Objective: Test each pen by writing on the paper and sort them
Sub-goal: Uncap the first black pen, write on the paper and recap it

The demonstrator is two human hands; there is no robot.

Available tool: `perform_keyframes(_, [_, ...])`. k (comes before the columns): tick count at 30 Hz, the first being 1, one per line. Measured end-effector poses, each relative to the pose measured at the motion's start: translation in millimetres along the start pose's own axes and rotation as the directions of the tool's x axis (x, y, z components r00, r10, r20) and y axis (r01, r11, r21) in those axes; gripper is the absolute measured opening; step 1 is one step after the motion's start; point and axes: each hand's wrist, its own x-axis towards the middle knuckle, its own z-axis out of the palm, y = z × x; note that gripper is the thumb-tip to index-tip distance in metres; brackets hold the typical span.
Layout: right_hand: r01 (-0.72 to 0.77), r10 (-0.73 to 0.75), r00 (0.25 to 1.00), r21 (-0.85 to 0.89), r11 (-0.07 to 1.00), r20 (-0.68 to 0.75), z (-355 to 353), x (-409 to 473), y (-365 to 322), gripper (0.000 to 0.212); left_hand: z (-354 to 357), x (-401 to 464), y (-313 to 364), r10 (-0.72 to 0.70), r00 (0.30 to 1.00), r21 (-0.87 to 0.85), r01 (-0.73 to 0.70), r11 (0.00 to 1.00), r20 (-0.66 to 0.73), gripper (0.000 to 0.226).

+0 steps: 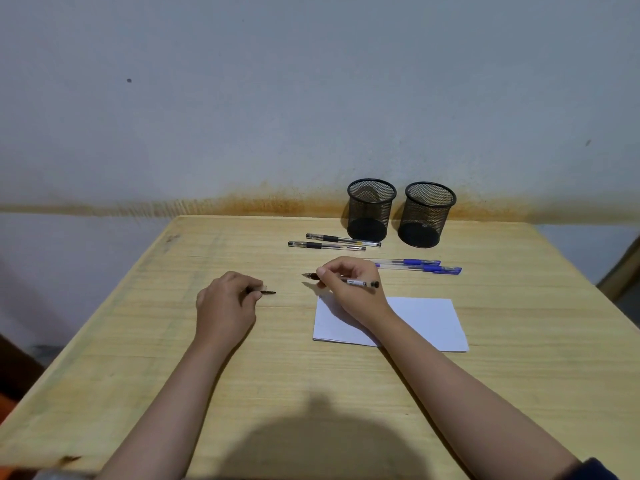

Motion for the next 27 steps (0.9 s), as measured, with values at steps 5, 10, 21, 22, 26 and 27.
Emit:
perform_keyframes(5, [0.105,-0.102,0.992,0.041,0.994,-0.075,0.7,-4.9,-7.6,0.014,-6.0,-3.3,7.9,0.016,1.0,-0.275,-0.012,0.961,0.013,0.016])
perform_keyframes(10, [0.031,-0.031,1.0,0.178,0.983,-0.001,-4.4,-5.4,-15.9,0.02,-9.3,-7.7,22.7,0.062,0.998,-0.44,-0.045,0.897,0.024,0.019])
perform_keyframes(21, [0.005,-0.03,0.993,0.202,0.979,0.117,0.3,-10.1,-18.8,0.019,-7.7,-9.8,26.3,0.114,0.993,-0.486,-0.092,0.869,0.014,0.022])
perform_keyframes(22, [0.014,-0.041,0.991,0.201,0.98,0.13,1.4,-11.7,-19.6,0.019,-6.9,-10.5,26.7,0.129,0.991,-0.48,-0.106,0.871,0.016,0.022])
perform_keyframes(26, [0.028,-0.064,0.985,0.216,0.976,0.161,9.1,-13.6,-19.7,0.02,-5.4,-12.4,27.6,0.144,0.989,-0.484,-0.138,0.864,-0.027,0.024])
perform_keyframes(27, [0.026,-0.061,0.985,0.205,0.978,0.164,11.2,-13.6,-18.6,0.02,-5.4,-12.7,27.4,0.137,0.99,-0.487,-0.138,0.863,-0.039,0.025])
